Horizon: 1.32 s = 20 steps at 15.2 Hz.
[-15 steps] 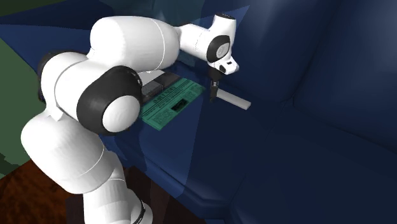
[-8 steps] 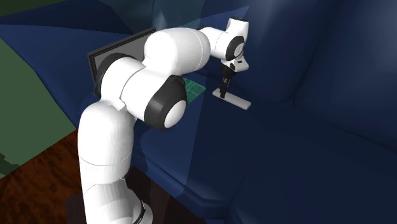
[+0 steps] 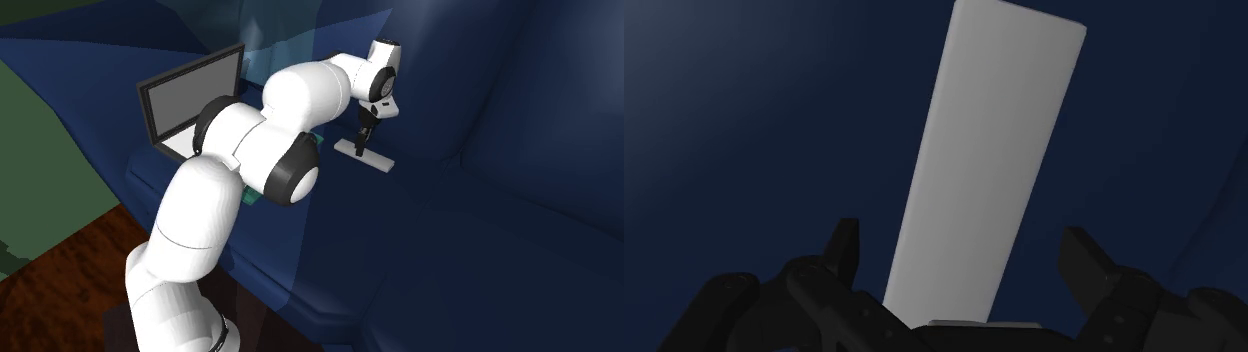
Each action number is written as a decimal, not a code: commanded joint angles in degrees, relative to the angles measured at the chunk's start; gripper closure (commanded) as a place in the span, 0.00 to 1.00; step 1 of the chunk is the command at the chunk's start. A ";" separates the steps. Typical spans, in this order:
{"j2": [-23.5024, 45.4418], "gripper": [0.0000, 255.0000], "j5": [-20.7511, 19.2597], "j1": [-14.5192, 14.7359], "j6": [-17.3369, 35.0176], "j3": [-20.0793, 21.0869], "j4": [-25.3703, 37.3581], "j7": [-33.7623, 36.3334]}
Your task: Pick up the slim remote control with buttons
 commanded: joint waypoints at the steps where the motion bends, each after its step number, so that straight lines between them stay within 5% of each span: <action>1: 0.55 0.00 -0.20 0.04 1.22 -0.13 -0.69 0.18; 5: 1.02 0.00 -0.40 -0.01 2.93 -0.25 -1.97 0.31; 6: 1.03 1.00 -0.40 -0.01 2.86 -0.25 -1.89 0.30; 20: 0.18 1.00 -0.04 0.12 -0.43 -0.02 0.63 0.06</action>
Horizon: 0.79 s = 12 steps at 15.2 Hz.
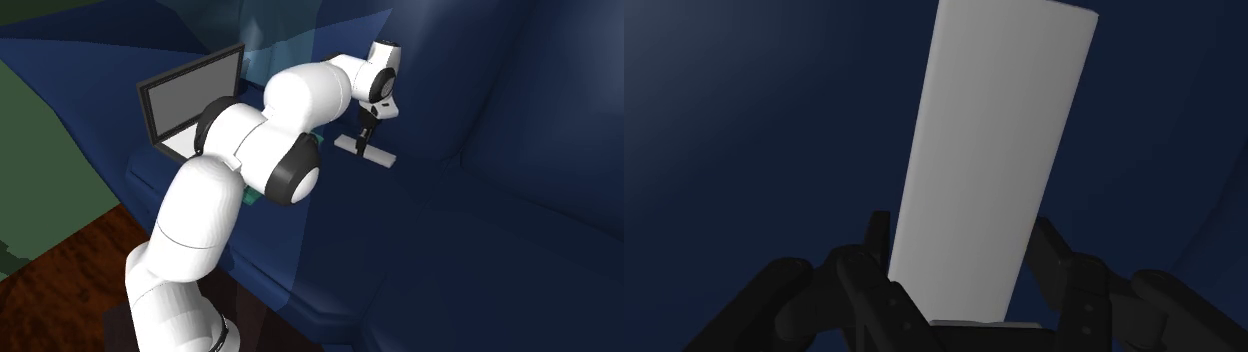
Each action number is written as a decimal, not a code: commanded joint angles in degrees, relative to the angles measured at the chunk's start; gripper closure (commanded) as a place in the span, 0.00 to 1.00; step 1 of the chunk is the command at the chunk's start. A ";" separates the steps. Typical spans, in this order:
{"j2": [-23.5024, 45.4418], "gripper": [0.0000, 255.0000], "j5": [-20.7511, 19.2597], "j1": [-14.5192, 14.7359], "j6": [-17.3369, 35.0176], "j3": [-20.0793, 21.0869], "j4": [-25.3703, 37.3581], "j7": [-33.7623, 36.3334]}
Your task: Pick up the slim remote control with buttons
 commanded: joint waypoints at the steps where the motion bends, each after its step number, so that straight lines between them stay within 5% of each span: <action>1: -0.40 1.00 0.15 0.02 -1.31 0.09 0.94 -0.11; 12: -0.90 1.00 0.47 0.65 -8.06 0.33 7.31 -0.47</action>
